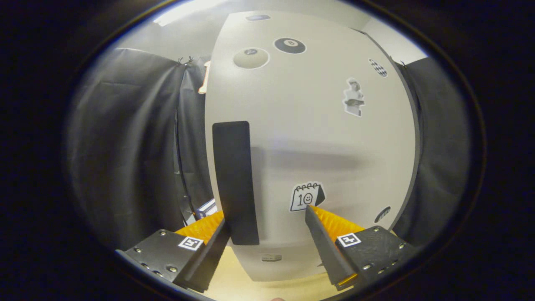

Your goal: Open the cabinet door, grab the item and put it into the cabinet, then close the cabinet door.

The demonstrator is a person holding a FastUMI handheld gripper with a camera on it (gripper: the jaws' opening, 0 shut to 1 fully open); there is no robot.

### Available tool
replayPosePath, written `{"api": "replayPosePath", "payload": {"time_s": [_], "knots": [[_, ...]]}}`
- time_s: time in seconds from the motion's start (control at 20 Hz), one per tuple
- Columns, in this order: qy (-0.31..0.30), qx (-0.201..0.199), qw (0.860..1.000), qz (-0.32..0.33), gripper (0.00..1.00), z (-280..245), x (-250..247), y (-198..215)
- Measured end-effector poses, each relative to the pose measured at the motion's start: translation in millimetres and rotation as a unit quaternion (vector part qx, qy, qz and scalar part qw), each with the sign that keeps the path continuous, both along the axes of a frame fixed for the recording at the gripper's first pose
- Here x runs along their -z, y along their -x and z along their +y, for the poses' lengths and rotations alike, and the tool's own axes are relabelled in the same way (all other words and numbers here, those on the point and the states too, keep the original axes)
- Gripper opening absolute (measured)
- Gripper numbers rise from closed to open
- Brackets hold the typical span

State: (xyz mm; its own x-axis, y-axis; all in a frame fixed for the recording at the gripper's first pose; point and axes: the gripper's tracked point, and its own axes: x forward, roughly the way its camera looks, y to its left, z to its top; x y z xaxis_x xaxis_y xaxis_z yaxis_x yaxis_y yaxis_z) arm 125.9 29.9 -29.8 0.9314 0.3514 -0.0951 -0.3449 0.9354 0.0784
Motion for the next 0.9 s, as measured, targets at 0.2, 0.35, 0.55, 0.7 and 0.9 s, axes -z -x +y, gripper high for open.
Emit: {"api": "replayPosePath", "payload": {"time_s": [0.2, 0.35, 0.55, 0.7, 0.9], "knots": [[0.0, 0.035, 0.999, -0.017, 1.0, 2.7, 0.1, -10.8], [0.003, 0.055, 0.998, -0.029, 1.0, 4.2, -0.3, -12.0], [0.003, 0.076, 0.996, -0.041, 1.0, 3.2, -2.3, -8.8], [0.006, 0.082, 0.996, -0.042, 1.0, 3.8, -2.1, -10.1], [0.006, 0.083, 0.996, -0.042, 1.0, 3.7, -2.2, -8.9]]}}
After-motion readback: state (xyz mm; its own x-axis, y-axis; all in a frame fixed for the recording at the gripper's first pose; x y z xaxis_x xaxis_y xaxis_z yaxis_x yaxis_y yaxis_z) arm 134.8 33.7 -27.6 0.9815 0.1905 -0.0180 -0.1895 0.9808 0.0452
